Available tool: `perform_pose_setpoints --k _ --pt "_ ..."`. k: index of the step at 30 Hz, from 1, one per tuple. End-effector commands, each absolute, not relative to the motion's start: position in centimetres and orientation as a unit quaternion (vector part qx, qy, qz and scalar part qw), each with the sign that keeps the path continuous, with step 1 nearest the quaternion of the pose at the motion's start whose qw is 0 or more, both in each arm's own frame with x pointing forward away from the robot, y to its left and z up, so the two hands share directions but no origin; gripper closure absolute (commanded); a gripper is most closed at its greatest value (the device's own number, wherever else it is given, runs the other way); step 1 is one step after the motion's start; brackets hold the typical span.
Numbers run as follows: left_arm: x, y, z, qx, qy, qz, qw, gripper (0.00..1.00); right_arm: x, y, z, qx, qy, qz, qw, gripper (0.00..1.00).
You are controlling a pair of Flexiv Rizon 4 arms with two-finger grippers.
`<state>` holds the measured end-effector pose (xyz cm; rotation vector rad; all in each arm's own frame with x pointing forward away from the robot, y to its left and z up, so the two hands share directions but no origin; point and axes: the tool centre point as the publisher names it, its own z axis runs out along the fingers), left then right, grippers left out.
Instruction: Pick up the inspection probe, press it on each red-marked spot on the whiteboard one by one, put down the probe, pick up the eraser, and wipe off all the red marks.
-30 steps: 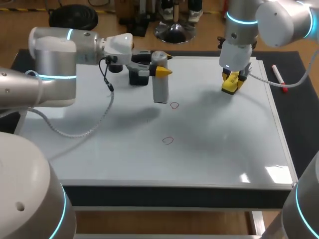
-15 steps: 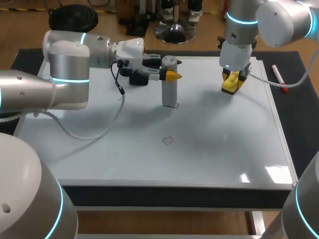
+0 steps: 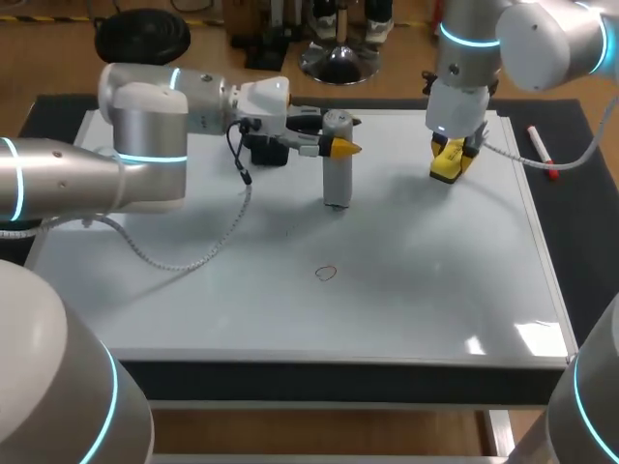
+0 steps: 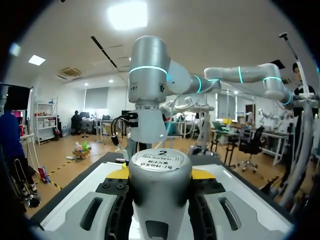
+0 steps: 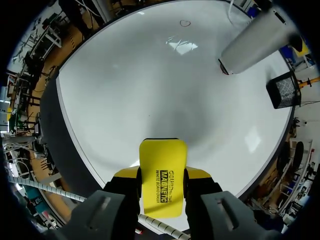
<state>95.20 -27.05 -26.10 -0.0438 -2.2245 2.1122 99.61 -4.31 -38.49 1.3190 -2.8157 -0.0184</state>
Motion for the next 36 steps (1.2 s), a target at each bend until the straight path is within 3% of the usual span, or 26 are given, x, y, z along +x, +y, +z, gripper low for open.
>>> perform_pose_setpoints --k 1,36 --pt "95.45 -27.22 -26.43 -0.016 -0.723 0.69 0.039 1.0 99.68 -4.37 -38.41 0.425 -0.905 -0.005 0.017 1.0" --pt "95.85 -26.62 -27.17 -0.012 -0.726 0.687 0.04 1.0 99.68 -4.37 -38.41 0.425 -0.905 -0.005 0.017 1.0"
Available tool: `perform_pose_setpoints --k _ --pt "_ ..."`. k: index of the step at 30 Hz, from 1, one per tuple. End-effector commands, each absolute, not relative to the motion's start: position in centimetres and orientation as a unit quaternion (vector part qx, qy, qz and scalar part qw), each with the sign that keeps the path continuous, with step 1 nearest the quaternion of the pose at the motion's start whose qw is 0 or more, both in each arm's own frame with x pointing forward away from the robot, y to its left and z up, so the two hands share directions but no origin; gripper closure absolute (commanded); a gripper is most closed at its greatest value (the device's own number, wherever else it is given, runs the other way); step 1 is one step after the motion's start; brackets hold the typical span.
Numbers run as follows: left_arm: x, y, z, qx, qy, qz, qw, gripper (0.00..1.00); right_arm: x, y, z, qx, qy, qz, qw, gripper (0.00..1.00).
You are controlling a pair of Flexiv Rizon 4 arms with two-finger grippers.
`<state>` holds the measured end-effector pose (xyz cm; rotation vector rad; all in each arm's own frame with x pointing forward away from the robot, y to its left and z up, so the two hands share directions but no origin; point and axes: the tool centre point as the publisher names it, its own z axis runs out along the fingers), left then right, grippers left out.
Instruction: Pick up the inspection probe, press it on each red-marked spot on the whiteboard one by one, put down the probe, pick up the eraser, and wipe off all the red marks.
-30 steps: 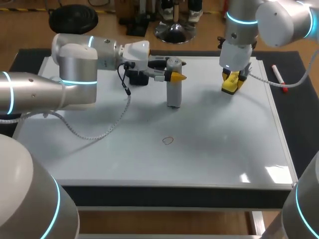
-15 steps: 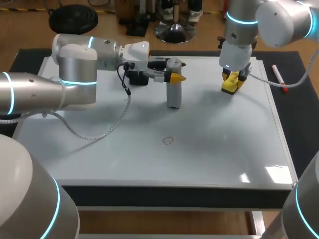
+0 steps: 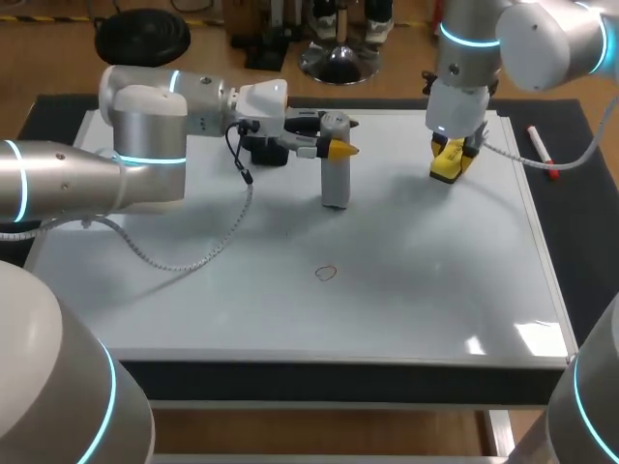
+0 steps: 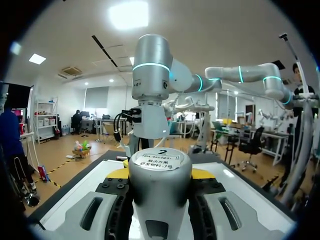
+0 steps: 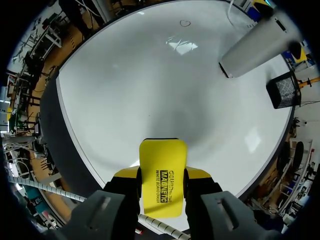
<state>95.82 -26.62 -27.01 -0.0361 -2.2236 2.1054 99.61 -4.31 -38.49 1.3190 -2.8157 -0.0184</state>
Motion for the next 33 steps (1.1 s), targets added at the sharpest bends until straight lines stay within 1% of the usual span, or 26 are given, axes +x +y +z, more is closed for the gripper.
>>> perform_pose_setpoints --k 1,17,24,33 --pt "95.9 -26.6 -27.1 -0.013 -0.726 0.686 0.04 1.0 99.7 -4.4 -38.4 0.425 -0.905 -0.005 0.017 1.0" --pt "96.7 -26.8 -24.9 -0.05 -0.736 0.673 0.058 1.0 99.7 -4.4 -38.4 0.425 -0.905 -0.005 0.017 1.0" --pt "97.8 -26.6 -23.8 -0.067 -0.732 0.674 0.077 1.0 99.7 -4.4 -38.4 0.425 -0.905 -0.005 0.017 1.0" --pt "100.6 -26.3 -21.5 -0.089 -0.728 0.675 0.085 1.0 99.7 -4.4 -38.4 0.425 -0.905 -0.005 0.017 1.0"
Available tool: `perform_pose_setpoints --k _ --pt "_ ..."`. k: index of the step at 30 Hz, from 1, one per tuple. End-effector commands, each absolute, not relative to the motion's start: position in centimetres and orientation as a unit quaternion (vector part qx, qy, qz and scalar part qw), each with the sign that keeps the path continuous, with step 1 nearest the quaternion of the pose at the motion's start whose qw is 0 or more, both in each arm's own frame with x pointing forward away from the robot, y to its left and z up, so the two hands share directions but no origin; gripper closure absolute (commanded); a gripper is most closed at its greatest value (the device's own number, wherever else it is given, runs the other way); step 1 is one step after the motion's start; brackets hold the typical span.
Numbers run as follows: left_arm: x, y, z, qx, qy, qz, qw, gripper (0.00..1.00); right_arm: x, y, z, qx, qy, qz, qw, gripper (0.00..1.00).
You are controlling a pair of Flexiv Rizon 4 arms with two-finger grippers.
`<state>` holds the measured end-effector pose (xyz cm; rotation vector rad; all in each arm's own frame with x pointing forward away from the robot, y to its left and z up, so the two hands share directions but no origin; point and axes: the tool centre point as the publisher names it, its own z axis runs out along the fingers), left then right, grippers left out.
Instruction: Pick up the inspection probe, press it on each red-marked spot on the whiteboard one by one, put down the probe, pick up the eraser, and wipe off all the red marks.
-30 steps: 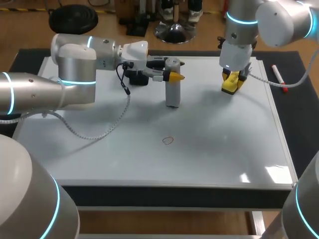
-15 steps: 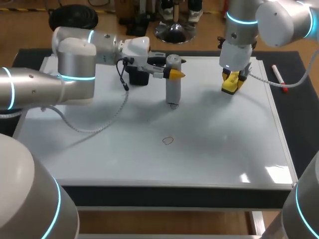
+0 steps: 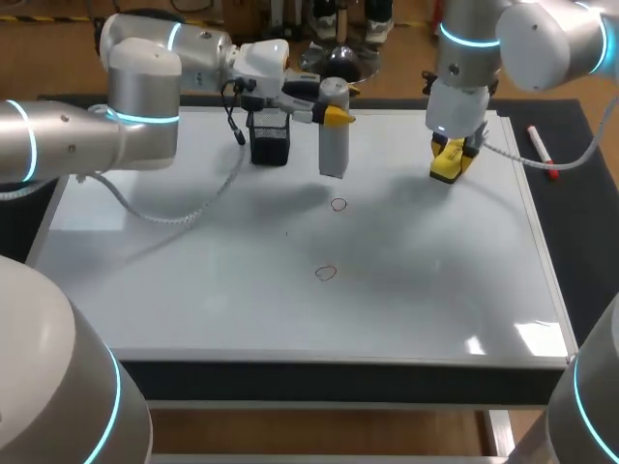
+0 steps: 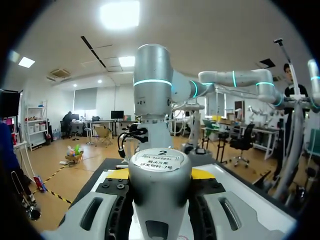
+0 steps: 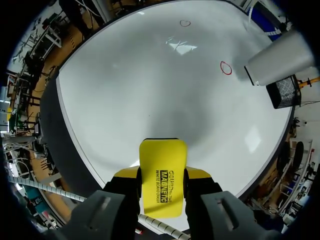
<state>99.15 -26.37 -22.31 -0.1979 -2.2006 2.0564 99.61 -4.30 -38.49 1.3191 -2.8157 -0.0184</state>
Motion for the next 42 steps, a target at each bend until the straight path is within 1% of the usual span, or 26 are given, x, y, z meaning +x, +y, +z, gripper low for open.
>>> perform_pose_setpoints --k 1,21,42 --pt "101.0 -26.2 -21.2 -0.091 -0.727 0.675 0.085 1.0 99.7 -4.4 -38.4 0.425 -0.905 -0.005 0.017 1.0" --pt "106.7 -25.7 -17.4 -0.118 -0.734 0.664 0.083 1.0 99.7 -4.4 -38.4 0.425 -0.905 -0.005 0.017 1.0" --pt "110.5 -26.6 -17.2 -0.123 -0.731 0.665 0.085 1.0 99.7 -4.4 -38.4 0.425 -0.905 -0.005 0.017 1.0"
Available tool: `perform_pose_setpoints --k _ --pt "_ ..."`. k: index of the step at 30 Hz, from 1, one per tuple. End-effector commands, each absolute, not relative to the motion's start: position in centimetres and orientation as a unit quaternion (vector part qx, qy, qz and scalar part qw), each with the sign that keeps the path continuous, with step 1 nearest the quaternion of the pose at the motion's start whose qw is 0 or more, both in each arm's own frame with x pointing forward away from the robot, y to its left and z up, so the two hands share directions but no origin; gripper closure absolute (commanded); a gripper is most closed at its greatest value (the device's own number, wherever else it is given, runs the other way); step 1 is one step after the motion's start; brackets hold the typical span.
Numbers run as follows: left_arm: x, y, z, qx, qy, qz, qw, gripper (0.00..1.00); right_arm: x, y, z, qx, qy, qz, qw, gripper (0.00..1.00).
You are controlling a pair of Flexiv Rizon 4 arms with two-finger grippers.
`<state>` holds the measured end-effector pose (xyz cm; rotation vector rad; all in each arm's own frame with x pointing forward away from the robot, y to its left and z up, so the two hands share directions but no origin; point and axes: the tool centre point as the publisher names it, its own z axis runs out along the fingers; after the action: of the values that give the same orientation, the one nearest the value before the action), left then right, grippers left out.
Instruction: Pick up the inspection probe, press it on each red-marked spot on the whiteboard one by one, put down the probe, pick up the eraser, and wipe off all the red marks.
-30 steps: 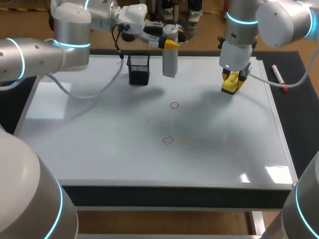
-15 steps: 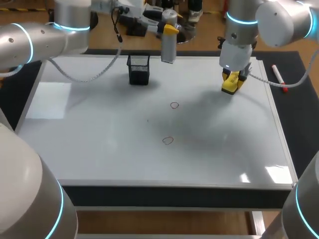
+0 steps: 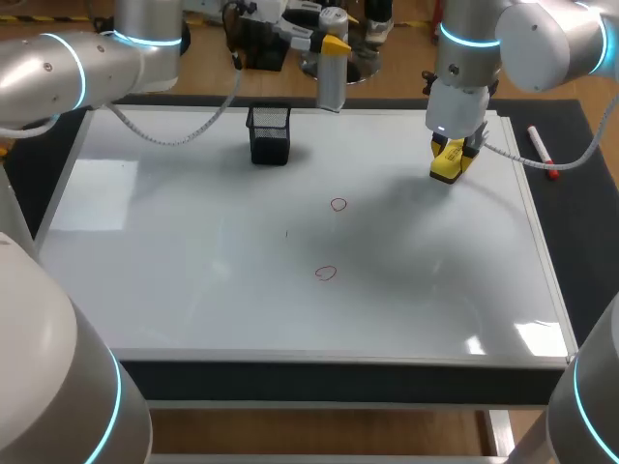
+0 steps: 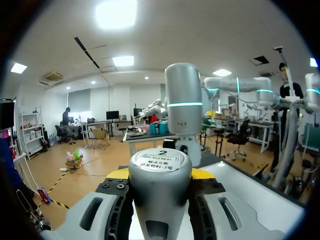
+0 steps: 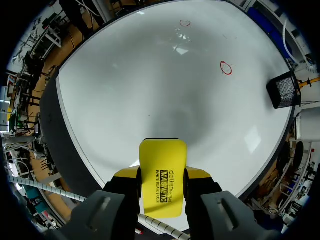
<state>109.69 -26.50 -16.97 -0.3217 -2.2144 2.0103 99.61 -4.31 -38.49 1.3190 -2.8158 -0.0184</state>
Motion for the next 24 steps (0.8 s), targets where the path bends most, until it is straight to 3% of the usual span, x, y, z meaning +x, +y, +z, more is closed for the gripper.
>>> perform_pose_setpoints --k 1,24 --pt "110.58 -26.61 -17.23 -0.123 -0.731 0.665 0.086 1.0 99.68 -4.37 -38.41 0.425 -0.905 -0.005 0.017 1.0" --pt "110.84 -26.49 -17.26 -0.122 -0.731 0.666 0.088 1.0 99.68 -4.37 -38.41 0.425 -0.905 -0.005 0.017 1.0"
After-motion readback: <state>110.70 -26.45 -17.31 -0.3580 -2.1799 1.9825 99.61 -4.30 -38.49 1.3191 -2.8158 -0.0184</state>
